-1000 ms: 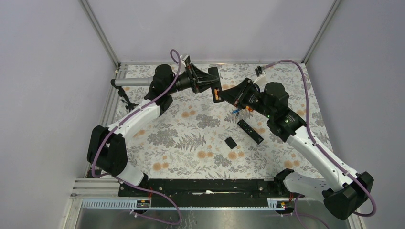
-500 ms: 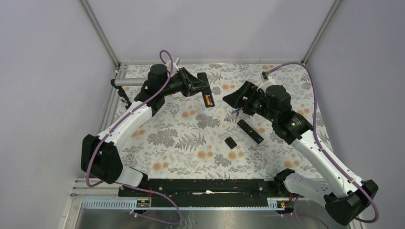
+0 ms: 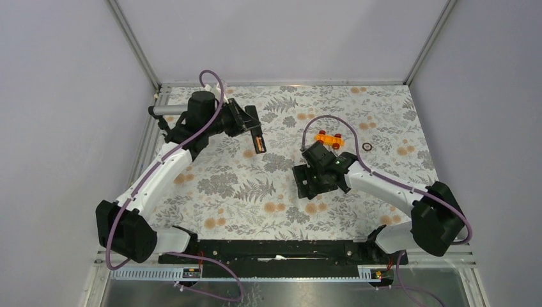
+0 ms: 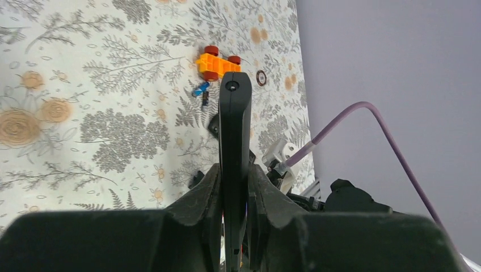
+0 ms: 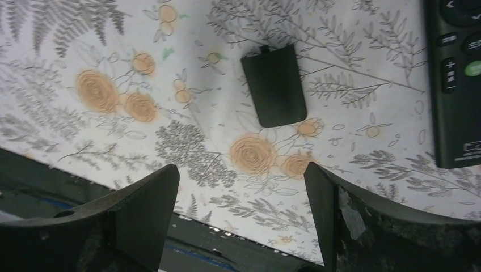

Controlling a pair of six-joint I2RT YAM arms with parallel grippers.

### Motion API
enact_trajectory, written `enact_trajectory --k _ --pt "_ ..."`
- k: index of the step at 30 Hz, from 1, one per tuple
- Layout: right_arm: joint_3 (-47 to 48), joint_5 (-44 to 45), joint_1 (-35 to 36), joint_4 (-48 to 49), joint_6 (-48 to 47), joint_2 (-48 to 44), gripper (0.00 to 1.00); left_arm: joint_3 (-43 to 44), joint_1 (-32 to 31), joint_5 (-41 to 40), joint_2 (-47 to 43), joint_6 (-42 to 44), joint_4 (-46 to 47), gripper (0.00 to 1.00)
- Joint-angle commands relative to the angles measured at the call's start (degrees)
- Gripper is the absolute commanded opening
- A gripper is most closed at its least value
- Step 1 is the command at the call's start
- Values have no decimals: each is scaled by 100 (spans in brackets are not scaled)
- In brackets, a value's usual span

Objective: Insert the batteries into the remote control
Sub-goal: Pick up the battery cover at the center of the board.

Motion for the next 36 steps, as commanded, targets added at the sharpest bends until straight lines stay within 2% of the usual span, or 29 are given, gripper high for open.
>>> enact_trajectory --k 1,5,10,18,22,29,33,36 --pt "174 649 16 -90 -308 354 89 35 143 -288 -341 220 103 0" --pt "216 726 17 83 -590 847 87 -14 197 -223 -366 203 142 0" --pt "553 844 21 -81 -919 1385 73 -146 277 -92 -425 118 307 0" --pt "800 865 23 -121 -997 1922 64 -230 388 118 -386 -4 486 0" --pt "935 626 -16 -318 -947 2154 53 -198 441 160 -375 -9 511 0" --pt "968 338 -184 -560 -904 2316 53 -197 532 231 -342 -30 567 0" --pt "1028 527 -196 -571 -869 2397 42 -196 554 269 -284 -44 613 0" --pt "1050 689 -194 -421 -776 2224 40 -233 552 274 -281 -31 667 0"
